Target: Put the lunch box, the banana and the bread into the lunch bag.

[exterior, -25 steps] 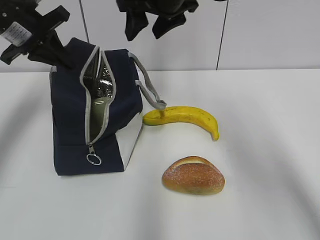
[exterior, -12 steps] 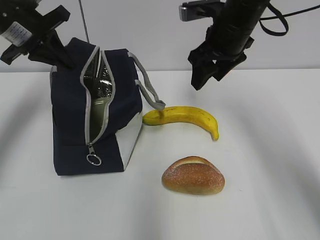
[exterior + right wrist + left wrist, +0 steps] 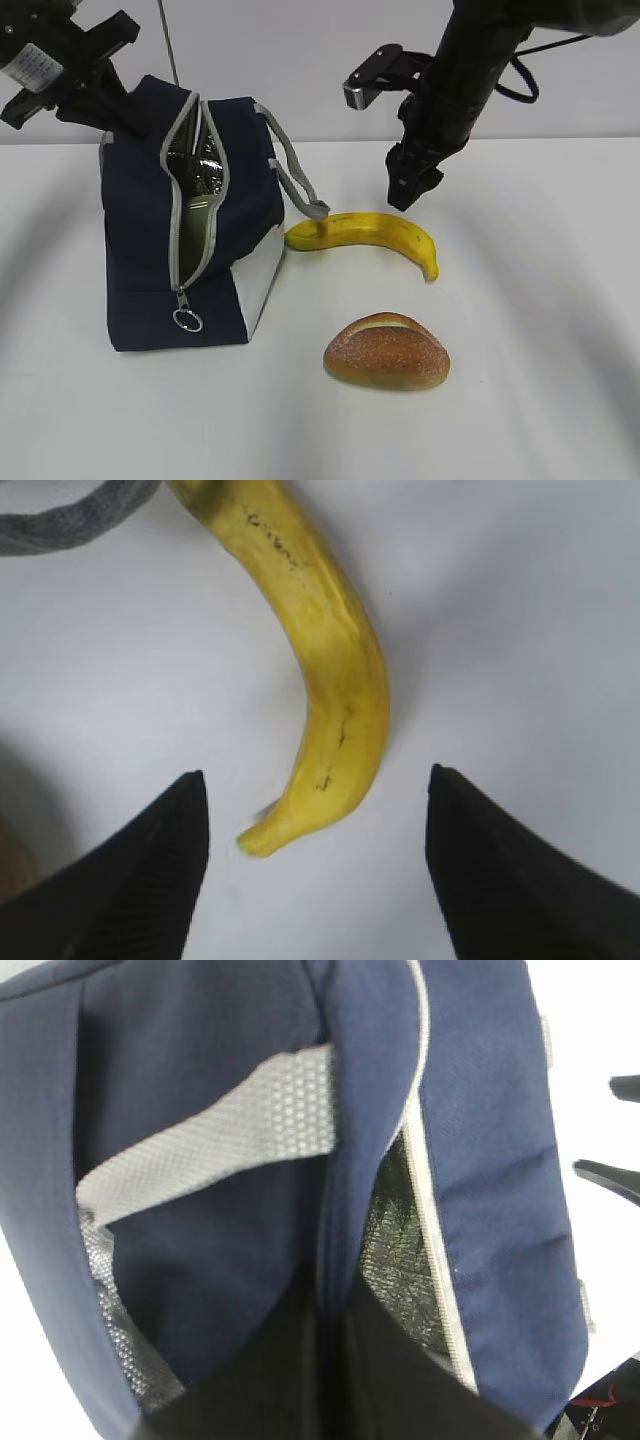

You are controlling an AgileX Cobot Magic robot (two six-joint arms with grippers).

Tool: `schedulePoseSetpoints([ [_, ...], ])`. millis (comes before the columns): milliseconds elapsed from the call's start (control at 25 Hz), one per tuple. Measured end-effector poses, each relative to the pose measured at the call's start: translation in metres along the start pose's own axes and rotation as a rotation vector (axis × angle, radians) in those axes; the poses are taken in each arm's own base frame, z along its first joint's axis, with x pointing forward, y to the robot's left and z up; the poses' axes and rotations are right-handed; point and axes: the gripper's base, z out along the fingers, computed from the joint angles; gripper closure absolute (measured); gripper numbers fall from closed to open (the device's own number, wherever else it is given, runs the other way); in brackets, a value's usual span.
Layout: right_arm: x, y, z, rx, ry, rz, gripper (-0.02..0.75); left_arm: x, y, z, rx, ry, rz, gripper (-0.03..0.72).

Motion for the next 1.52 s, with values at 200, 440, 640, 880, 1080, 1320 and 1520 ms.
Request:
schedulePoseSetpoints([
  [200,-0.004,-0.004,0.036,-0.005,-0.028,-0.065,0.239,0.000,0.000,0.000,0.000,0.000,0.003,0.691],
  [440,-0.005,-0.008,0.074,-0.021,-0.015,-0.070,0.234,0.000,0.000,0.000,0.001,0.000,0.003,0.691],
  [640,-0.009,-0.013,0.091,-0.010,-0.028,-0.071,0.234,0.000,0.000,0.000,0.001,0.000,0.003,0.691],
  [880,-0.009,-0.014,0.106,-0.020,-0.021,-0.065,0.307,0.000,0.000,0.000,0.001,0.000,0.004,0.691],
  [1080,-0.009,-0.014,0.104,-0.027,-0.014,-0.065,0.420,0.000,0.000,0.000,0.001,0.000,0.004,0.691],
  [1320,-0.004,-0.017,0.094,-0.061,0.038,-0.020,0.434,0.000,0.000,0.000,0.001,0.000,0.004,0.691],
  [1520,0.013,-0.036,0.057,-0.030,0.061,0.075,0.434,0.000,0.000,0.000,0.001,-0.001,0.004,0.691],
])
